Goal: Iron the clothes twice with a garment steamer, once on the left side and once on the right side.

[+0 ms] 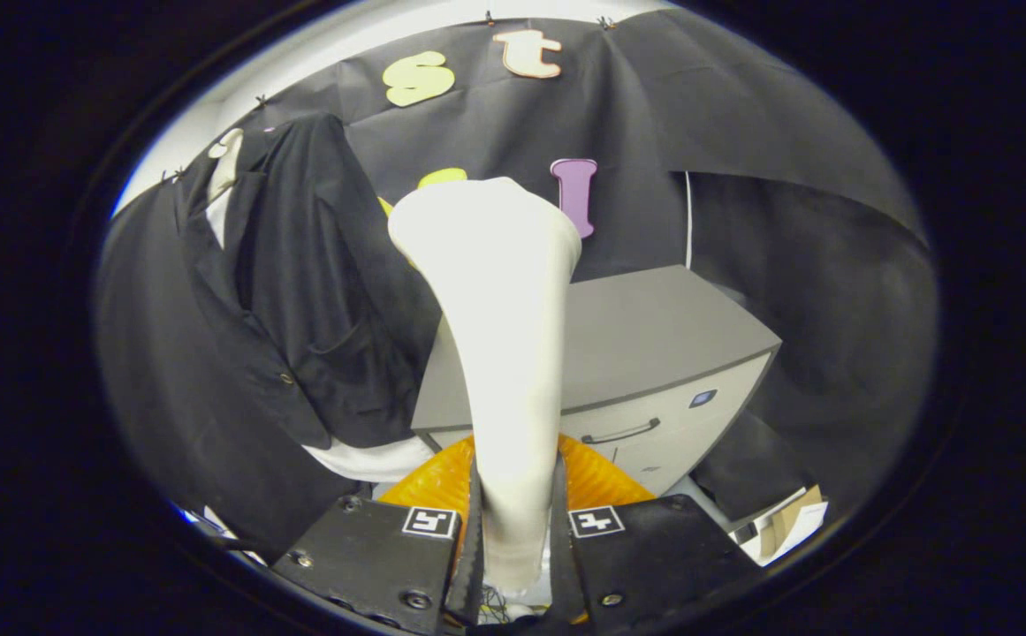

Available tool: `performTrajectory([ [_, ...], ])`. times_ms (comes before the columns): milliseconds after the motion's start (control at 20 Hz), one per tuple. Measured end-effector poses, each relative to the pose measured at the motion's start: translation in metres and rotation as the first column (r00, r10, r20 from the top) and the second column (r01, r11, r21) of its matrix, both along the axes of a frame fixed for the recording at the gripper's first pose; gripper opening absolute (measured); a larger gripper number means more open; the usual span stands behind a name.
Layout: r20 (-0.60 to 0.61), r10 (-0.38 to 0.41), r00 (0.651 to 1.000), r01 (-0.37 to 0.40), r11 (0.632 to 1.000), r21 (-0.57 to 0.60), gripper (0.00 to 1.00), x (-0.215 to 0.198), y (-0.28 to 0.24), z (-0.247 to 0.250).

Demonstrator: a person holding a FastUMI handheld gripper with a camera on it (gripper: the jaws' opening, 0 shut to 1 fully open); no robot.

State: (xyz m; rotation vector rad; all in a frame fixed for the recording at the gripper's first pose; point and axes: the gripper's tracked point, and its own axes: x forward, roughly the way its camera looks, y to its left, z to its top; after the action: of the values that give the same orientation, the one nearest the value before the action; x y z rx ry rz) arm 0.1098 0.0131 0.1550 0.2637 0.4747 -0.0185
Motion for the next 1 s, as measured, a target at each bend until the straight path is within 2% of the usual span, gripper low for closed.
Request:
performTrajectory([
  [300, 0.089, 0.019, 0.996, -0.015, 0.999, -0.040, 0.33, -0.019, 0.037, 0.025],
  [600, 0.182, 0.073, 0.981, -0.067, 0.997, -0.035, 0.33, 0.001, 0.079, 0.069],
  [800, 0.292, 0.115, 0.950, -0.095, 0.992, -0.083, 0.33, 0.029, 0.104, 0.110],
  [1000, 0.415, 0.160, 0.896, -0.117, 0.985, -0.127, 0.33, 0.056, 0.140, 0.156],
])
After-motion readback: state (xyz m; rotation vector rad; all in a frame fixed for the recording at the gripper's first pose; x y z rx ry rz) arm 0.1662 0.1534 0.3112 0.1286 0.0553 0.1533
